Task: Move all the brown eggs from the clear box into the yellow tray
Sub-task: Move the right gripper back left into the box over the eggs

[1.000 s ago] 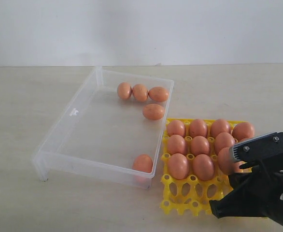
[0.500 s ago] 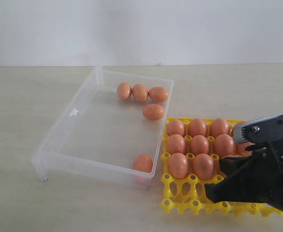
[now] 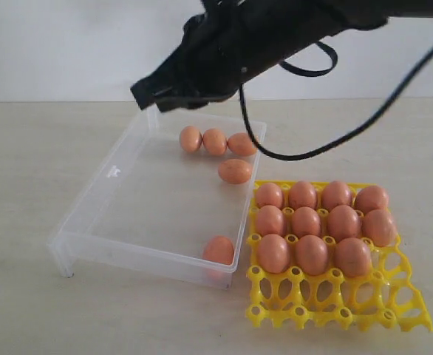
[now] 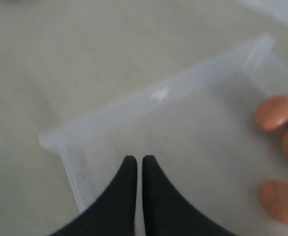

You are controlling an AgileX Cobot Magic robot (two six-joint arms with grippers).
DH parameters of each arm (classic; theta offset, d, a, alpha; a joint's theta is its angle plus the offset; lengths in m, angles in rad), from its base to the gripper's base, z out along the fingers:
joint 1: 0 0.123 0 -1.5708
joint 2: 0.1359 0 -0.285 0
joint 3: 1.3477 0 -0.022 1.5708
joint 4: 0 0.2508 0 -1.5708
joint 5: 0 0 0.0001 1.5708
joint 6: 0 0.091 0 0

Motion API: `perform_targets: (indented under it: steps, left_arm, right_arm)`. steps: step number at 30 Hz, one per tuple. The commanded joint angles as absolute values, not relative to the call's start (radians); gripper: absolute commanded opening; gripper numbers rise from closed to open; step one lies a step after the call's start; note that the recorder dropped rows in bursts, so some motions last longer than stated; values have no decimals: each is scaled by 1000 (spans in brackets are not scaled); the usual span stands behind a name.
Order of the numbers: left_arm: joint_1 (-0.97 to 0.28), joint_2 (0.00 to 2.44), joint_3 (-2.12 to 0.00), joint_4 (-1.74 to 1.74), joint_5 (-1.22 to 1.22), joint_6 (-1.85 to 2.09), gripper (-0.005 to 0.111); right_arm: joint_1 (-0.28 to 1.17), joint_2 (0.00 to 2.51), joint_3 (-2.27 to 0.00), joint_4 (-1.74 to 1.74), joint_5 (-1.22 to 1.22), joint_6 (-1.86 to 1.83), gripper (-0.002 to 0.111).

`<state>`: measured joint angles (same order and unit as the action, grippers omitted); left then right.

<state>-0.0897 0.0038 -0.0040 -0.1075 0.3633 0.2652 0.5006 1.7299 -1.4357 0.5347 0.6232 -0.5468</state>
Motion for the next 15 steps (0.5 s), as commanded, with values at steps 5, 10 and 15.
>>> perform_targets:
  steps: [5, 10, 15]
  left_arm:
    - [-86, 0, 0, -108, 360, 255, 4]
    - [-86, 0, 0, -108, 360, 255, 4]
    - [-86, 0, 0, -108, 360, 255, 4]
  right_arm:
    - [488, 2017, -1639, -45, 1118, -562, 2]
    - [488, 2039, -1639, -51, 1049, -754, 39]
    - [488, 2049, -1639, -63, 830, -771, 85]
